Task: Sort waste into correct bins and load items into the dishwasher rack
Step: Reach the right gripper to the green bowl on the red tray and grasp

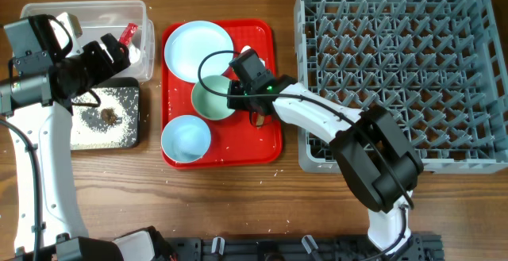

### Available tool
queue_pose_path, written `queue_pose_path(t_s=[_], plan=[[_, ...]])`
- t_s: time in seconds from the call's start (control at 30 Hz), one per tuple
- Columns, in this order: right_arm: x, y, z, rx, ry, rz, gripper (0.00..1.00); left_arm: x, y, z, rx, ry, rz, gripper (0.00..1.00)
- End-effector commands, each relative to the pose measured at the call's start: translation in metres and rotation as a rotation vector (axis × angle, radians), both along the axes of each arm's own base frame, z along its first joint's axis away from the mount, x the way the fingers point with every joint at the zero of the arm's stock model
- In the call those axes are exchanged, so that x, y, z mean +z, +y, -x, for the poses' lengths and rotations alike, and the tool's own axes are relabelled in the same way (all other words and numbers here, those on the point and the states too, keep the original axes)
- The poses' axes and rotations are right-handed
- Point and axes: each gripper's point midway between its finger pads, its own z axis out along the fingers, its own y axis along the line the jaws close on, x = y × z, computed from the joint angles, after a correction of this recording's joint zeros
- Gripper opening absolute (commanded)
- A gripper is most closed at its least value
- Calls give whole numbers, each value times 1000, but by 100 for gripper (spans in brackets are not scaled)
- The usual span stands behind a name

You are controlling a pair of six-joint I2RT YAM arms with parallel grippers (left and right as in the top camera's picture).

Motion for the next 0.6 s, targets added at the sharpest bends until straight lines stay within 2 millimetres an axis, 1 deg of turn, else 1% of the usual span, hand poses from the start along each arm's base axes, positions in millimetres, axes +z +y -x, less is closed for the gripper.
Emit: queue_pose_path(t_s=[0.0, 0.07, 0.13, 0.17, 0.23, 0.27, 0.33, 0.4, 0.43, 0.47, 0.57], plan=[[1, 4, -3, 7, 1, -12, 4, 10, 3, 0, -7, -26, -22, 100], [10, 5, -3, 21, -1, -39, 4, 10, 3, 0, -6, -26, -22, 100], [28, 1, -2, 49, -27, -34, 4, 10, 3, 0, -7, -26, -22, 100], [44, -4, -2, 64, -53, -28, 4, 10, 3, 0, -7, -27, -22, 100], [68, -15, -1, 47, -94, -6, 4, 10, 3, 0, -7, -26, -22, 100], [87, -23, -1, 41, -133, 10, 4, 10, 3, 0, -7, -26, -22, 100], [120, -40, -1, -2, -203, 40, 4, 10, 3, 0, -7, -26, -22, 100], [155, -69, -2, -85, -295, 109, 4, 10, 3, 0, -7, -26, -22, 100], [166, -84, -2, -129, -332, 156, 4, 10, 3, 0, -7, -26, -22, 100], [179, -111, -3, -203, -381, 247, 4, 10, 3, 0, -7, -27, -22, 100], [199, -169, -3, -364, -478, 492, 4, 10, 3, 0, -7, -26, -22, 100]])
